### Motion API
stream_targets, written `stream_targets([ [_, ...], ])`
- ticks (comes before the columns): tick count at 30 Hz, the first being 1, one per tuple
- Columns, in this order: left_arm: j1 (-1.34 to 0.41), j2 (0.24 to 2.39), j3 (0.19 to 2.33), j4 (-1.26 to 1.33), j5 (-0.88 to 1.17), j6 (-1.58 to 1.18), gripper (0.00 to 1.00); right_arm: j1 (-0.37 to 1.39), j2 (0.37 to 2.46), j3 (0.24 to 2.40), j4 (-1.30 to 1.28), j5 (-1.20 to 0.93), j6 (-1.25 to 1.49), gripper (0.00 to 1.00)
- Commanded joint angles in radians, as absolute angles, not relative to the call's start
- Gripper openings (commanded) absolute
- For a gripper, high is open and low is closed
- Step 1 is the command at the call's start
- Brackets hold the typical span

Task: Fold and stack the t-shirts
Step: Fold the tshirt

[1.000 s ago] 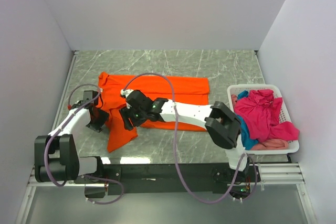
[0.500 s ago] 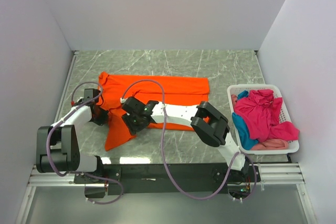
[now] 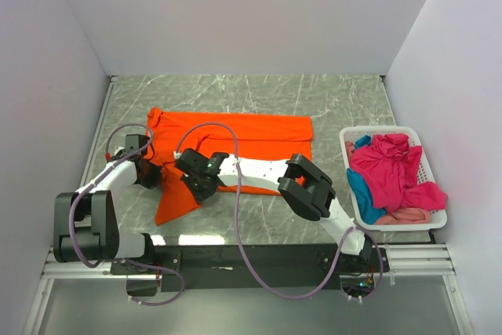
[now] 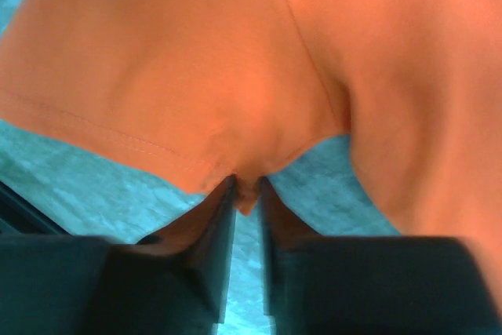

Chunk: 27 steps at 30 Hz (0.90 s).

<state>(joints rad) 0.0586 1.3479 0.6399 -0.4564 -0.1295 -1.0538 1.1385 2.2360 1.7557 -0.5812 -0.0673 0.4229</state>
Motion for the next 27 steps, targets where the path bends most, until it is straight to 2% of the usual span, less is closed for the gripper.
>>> stream_targets([
  [1, 0.06, 1.359, 0.597, -0.543, -0.185, -1.063, 0.01, 1.149, 2.255, 1.792, -0.635, -0.026, 0.434, 0.21],
  [2, 0.06, 1.362, 0.601, -0.548, -0.192, -1.063, 0.01, 1.147, 2.243, 1.786, -0.641, -0.009, 0.44, 0.1],
  [4, 0.06, 1.374, 0.612, -0.564, -0.216, -1.069, 0.01, 1.149, 2.22, 1.741, -0.634, -0.002, 0.46, 0.0],
  [14, 0.061, 1.398, 0.657, -0.67, -0.321, -1.123, 0.01, 1.118, 2.022, 1.519, -0.526, -0.084, 0.52, 0.0],
  [27, 0.06, 1.373, 0.733, -0.887, -0.376, -1.17, 0.01, 1.098, 2.011, 1.493, -0.531, -0.15, 0.505, 0.0],
])
